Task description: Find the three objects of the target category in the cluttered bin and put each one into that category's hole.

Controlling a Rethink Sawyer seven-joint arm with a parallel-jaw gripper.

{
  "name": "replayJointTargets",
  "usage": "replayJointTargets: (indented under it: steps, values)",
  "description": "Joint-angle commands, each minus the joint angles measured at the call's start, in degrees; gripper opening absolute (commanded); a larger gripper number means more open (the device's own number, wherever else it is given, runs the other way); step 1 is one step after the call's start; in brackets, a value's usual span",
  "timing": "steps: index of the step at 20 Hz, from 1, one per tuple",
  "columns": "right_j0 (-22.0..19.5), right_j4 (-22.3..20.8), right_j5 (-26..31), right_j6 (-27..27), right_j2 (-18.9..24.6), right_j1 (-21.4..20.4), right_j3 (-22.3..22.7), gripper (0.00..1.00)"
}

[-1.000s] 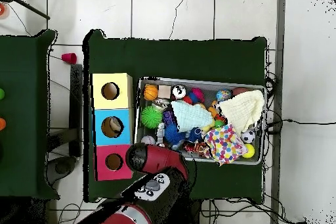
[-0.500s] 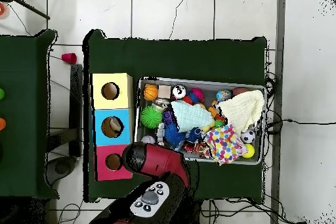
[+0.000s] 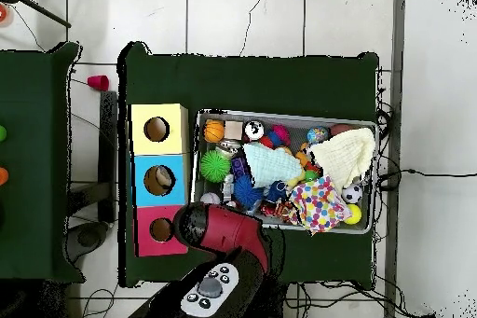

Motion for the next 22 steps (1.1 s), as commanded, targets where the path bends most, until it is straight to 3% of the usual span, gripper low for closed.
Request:
replayJointTargets:
  steps: [1, 10, 15, 18, 22]
  values:
    - [-1.3, 0.9, 0.6, 5.9, 4.5, 2.2, -2.2, 1.00]
    - [-2.5, 2.0, -4.6, 5.9, 7.1, 2.4, -2.5, 1.00]
    - [-7.9, -3.0, 0.2, -6.7, 12.9, -5.2, -2.2, 1.00]
    - [-14.8, -5.0, 2.5, -15.5, 21.3, -10.9, -0.2, 1.00]
    - [-19.2, -8.0, 3.8, -18.5, 27.0, -14.4, -0.1, 1.00]
